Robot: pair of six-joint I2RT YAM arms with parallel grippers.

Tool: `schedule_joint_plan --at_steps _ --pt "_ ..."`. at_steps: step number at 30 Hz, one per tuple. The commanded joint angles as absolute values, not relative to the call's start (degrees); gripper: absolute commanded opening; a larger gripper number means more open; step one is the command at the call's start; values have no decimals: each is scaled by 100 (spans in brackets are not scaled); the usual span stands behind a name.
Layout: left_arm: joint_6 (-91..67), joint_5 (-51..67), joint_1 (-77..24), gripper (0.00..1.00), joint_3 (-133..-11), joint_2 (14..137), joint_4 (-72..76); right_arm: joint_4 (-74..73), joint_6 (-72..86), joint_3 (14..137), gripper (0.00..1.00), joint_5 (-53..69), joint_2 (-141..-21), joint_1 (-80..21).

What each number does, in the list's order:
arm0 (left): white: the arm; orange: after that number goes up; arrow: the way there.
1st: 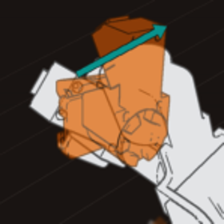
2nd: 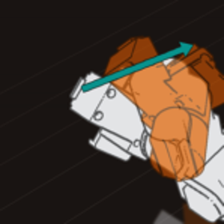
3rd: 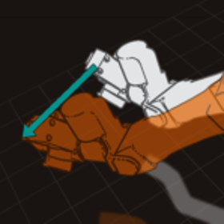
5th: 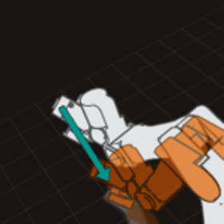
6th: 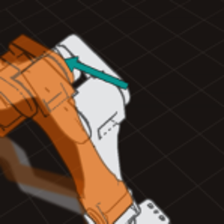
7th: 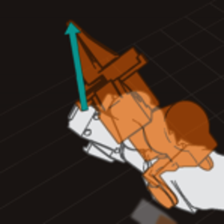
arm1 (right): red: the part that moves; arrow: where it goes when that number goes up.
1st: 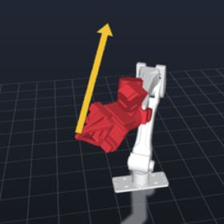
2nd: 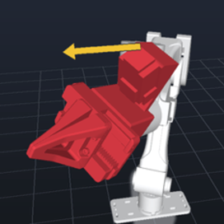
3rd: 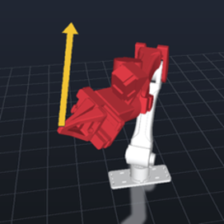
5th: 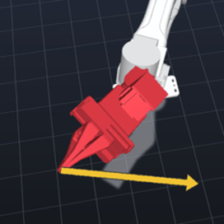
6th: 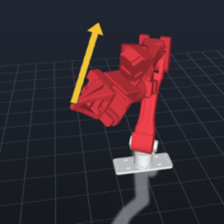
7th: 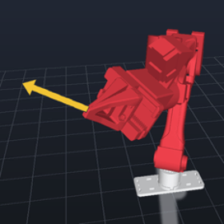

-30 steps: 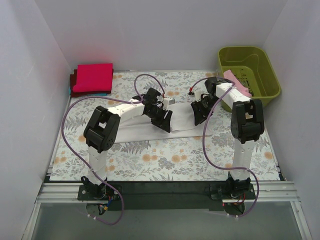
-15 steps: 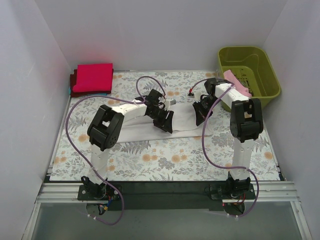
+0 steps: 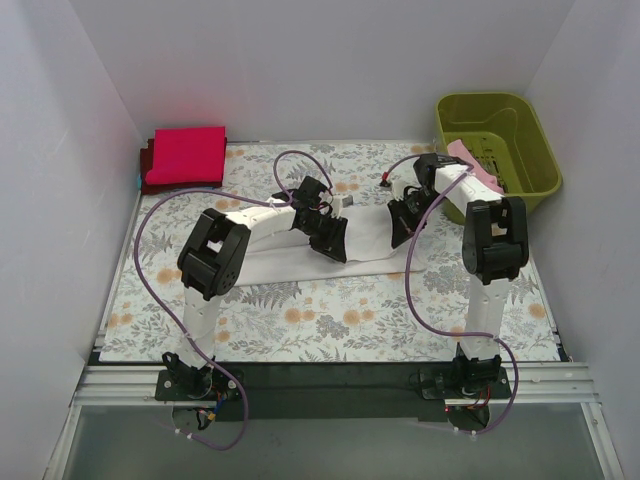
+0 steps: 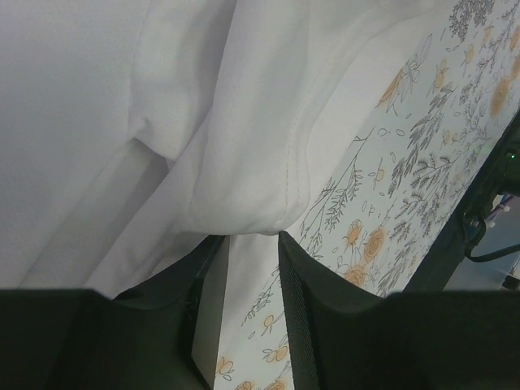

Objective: Fold and stack the t-shirts
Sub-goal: Fold the tshirt

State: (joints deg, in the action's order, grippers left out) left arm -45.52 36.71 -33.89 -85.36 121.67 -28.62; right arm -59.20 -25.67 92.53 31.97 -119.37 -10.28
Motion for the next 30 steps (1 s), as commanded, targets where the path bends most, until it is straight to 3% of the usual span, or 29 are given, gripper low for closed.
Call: schedule_joint_plan --at_steps 1,7,16,22,30 --pt "-4649 3841 -3419 29 -8745 12050 -2768 -6100 -2610 9492 1 3541 -11918 -941" --pt "-4755 3823 -3419 28 -8815 12173 -2742 -6108 -2610 9615 1 3893 -11979 -844" --pt "-4860 3639 -3375 0 -8798 12050 -2514 -6126 -2575 9826 1 4131 -12173 -844" --pt "-5053 3770 -3121 0 -8771 11883 -2277 -6152 -2549 10089 1 4289 -12322 -809" --pt "-6027 5096 -2620 0 -8649 12076 -1758 -6161 -2558 10467 1 4737 -12630 -677"
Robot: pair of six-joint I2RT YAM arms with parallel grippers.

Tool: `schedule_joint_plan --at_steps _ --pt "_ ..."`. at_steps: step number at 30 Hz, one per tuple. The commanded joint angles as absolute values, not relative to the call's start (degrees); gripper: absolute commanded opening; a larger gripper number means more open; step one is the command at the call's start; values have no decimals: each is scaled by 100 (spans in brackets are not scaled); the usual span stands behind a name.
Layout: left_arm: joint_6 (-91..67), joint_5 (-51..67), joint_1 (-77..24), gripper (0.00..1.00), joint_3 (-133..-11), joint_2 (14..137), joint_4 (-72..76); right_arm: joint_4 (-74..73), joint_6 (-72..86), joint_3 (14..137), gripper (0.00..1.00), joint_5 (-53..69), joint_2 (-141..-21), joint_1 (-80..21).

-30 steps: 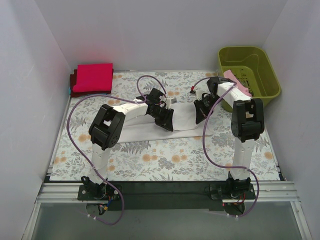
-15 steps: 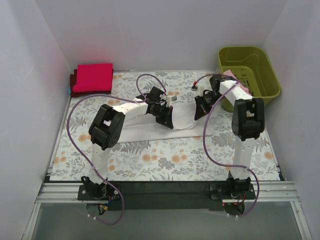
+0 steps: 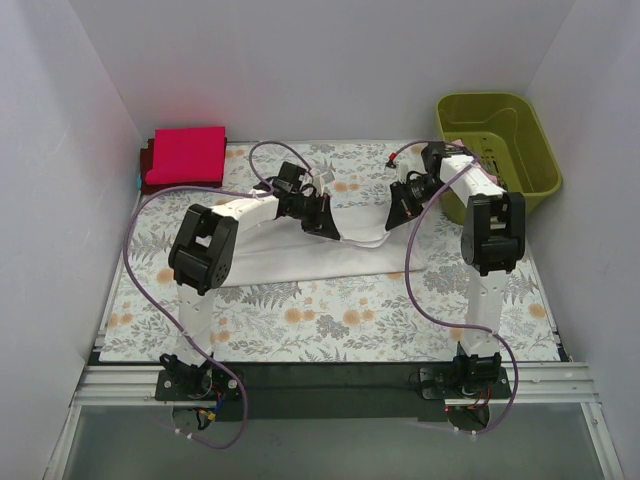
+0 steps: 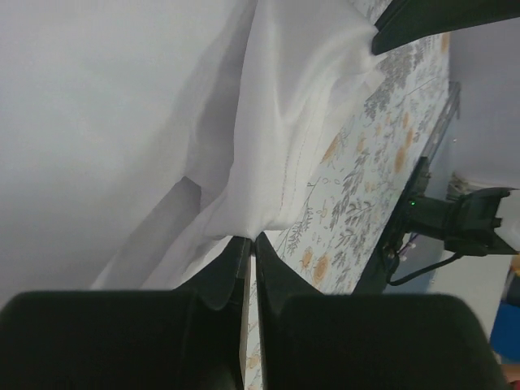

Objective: Fold and stack the t-shirts
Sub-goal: Fold the tshirt

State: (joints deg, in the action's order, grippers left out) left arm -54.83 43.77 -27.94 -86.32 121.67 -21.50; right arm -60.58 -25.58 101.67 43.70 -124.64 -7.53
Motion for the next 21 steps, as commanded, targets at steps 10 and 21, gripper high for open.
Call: schedule_joint_plan --at_steps 10,21 --pt "-6997 5520 -1960 35 -8341 12138 -765 -6126 -2566 10626 47 4817 -12648 -334" --pt "-2929 3509 -3126 38 -8350 11171 -2065 -6065 -2944 9546 21 3701 -11830 -299"
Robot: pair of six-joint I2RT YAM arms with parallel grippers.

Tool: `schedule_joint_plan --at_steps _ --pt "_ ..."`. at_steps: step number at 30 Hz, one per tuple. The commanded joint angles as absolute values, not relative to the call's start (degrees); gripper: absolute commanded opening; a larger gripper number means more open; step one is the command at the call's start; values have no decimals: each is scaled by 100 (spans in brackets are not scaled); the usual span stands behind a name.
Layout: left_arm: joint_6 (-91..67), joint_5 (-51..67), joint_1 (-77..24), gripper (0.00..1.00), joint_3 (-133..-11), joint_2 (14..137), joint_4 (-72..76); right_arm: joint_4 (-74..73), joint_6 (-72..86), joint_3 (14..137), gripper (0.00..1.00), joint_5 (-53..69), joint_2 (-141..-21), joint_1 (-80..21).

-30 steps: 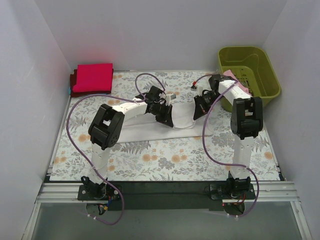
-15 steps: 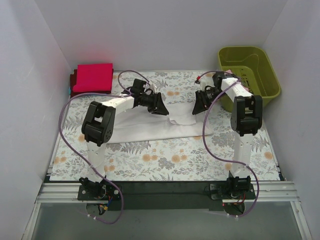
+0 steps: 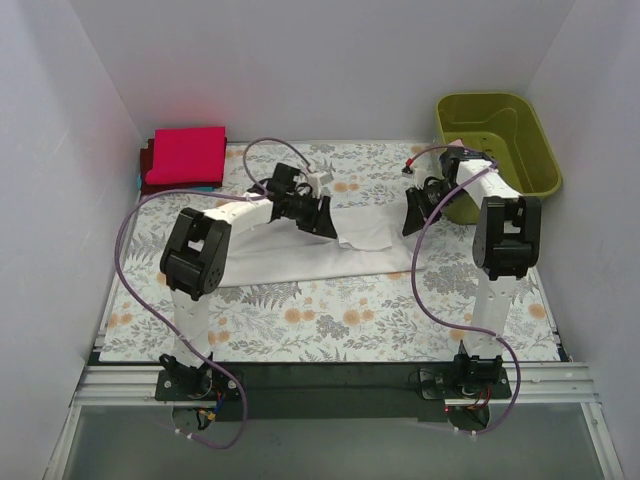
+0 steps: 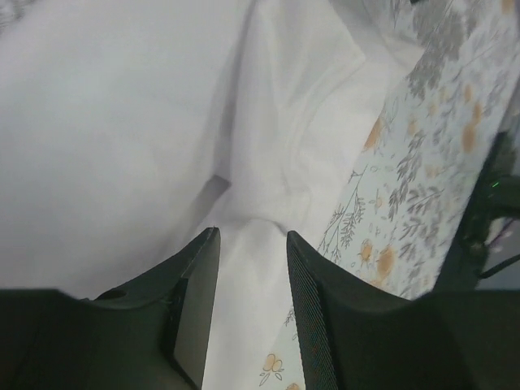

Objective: Fold and stack the t-shirts
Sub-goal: Fold the tshirt

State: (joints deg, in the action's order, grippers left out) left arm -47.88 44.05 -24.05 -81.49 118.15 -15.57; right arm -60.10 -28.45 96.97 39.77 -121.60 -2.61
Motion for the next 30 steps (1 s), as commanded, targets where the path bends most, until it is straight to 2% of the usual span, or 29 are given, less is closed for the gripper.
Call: schedule_joint_plan --at_steps 1,5,11,22,30 --pt "-2709 3368 -3259 37 -8376 11162 -2126 -6064 -2918 9484 20 3657 -11804 -351" --pt "-2066 3182 -3743 32 -8665 11389 -2390 -5872 -2717 9063 15 3245 -11839 -413" --pt "-2065 3384 -3998 29 -9008 11689 -2496 -5485 -2356 8886 2 2664 -11962 -413" --pt "-2312 3287 -4192 28 -9378 12401 -2382 -5414 -2373 8781 1 2347 -12032 -413" --pt "-2381 2804 -4096 27 -9386 12621 -2233 -5326 -2434 8578 1 2013 -12059 -413"
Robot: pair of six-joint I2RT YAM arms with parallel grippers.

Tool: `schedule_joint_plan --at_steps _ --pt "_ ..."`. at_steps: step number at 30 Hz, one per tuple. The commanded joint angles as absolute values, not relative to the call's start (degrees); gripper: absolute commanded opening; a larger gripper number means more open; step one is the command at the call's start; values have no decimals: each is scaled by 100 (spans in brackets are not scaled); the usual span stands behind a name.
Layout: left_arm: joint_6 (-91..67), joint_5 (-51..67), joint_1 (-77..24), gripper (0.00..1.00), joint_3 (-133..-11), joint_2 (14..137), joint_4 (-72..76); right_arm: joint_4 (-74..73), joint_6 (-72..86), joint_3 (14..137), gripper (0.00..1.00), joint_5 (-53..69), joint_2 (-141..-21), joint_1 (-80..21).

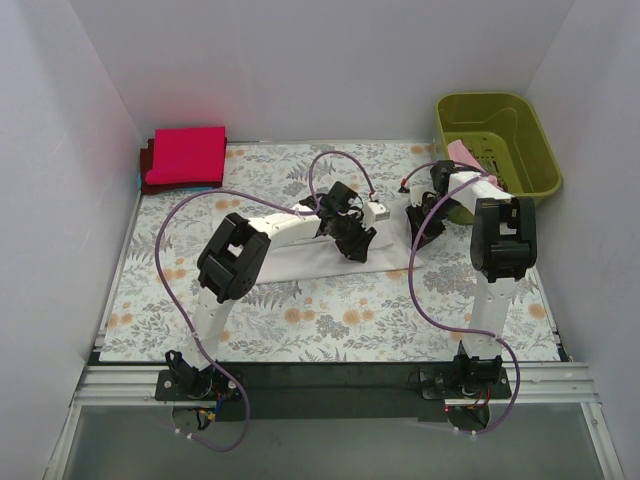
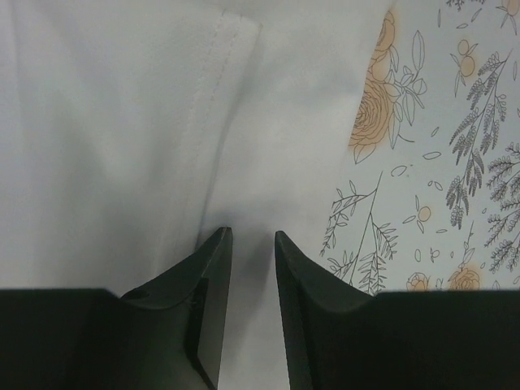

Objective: Fold and stack the t-shirts
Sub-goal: Fold the tshirt

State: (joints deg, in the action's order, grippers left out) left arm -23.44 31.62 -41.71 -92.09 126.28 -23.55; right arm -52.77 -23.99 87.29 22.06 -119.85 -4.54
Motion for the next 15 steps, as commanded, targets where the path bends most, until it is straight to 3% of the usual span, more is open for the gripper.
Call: schedule_joint_plan --at_steps 1,15 --pt "-2425 2804 -4061 27 -9395 12612 -2198 -5326 -2443 8561 1 1978 -12059 -404" --pt "-2531 2716 -3630 27 -10054 12920 -2338 -5274 -2522 8464 2 1705 -12085 -413"
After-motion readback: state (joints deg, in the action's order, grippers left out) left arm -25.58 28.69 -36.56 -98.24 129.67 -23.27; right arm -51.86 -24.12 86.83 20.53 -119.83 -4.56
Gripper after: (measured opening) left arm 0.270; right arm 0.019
